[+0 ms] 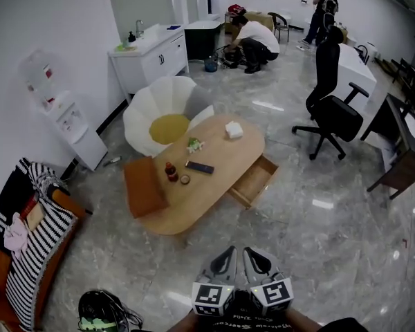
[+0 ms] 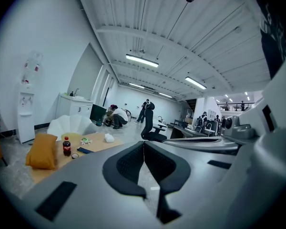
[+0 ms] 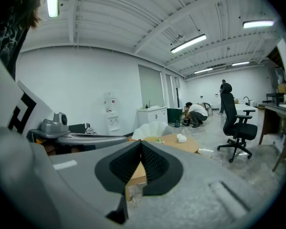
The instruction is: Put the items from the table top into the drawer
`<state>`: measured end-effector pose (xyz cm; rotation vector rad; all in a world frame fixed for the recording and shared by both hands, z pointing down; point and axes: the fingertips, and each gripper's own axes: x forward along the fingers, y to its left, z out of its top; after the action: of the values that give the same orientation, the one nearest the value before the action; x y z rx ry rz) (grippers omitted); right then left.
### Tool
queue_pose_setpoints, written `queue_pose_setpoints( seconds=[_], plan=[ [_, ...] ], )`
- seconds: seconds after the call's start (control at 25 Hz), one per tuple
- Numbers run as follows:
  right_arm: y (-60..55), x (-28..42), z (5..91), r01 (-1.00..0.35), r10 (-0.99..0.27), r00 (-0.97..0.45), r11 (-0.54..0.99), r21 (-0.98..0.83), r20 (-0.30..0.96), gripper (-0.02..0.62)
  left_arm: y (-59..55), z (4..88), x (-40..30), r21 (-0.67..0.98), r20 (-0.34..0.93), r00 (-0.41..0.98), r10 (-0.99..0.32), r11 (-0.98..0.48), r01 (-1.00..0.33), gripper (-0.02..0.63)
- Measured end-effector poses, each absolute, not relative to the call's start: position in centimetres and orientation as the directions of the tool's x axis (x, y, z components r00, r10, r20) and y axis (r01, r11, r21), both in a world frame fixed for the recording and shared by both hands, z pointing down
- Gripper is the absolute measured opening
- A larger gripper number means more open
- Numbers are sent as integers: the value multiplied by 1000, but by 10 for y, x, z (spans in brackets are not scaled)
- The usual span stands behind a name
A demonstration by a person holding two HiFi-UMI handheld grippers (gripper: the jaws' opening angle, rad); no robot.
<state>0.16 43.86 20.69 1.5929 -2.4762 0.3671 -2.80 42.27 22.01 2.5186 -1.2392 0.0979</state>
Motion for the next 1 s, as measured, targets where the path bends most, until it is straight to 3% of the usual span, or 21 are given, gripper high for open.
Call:
queue_pose_setpoints(
  seconds=[0.4, 1.0],
  plan=[
    [408, -17, 206, -931, -888, -365, 349, -107, 280, 3, 390, 219, -51, 289, 198, 634, -747, -574, -766, 11],
    [369, -56, 206, -875, -842, -483, 472, -106, 239, 3, 359, 221, -103, 271, 211, 504, -838, -445, -853, 11]
  ],
)
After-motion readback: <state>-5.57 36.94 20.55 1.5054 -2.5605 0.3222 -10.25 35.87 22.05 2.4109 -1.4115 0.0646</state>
